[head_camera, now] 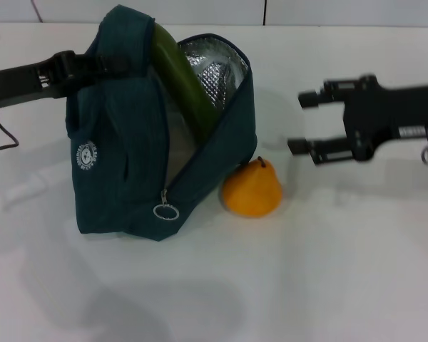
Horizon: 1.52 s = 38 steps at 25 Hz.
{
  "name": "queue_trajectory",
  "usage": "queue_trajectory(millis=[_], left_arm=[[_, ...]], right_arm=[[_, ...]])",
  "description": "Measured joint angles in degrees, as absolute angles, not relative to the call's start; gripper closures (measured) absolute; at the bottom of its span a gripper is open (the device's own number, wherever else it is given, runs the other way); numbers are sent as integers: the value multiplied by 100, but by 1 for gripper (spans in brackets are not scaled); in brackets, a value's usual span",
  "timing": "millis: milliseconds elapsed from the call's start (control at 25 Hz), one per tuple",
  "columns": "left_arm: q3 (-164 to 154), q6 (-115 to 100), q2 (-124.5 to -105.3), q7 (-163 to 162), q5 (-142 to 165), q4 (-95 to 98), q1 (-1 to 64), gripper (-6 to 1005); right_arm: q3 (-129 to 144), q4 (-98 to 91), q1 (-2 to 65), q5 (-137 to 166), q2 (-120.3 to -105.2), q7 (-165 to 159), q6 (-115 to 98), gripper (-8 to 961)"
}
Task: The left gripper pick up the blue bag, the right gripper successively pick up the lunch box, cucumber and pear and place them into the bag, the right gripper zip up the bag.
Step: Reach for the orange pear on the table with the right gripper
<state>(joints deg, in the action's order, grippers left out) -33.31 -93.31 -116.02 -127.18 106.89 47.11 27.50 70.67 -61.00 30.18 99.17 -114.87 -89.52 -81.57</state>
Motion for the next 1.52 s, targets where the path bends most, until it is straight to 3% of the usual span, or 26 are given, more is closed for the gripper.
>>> queue_trajectory(millis=[400,800,1520], left_arm=[[-3331,-9281,-11614,-12718,10617,4711,2722,931],[-3331,-9259,-11619,-12642,10589,4630,2754,932],[-3331,-9264,-11622,-12579,10547,4569,2735,931]], right_arm=[[7113,-5091,2474,8983,-11544,-7222,-8365,205],[7096,-3633,2828,8508,-11582,-6225,-8235,207],[8525,-3434,3059,7448,-11619,-5812,-7132,213]])
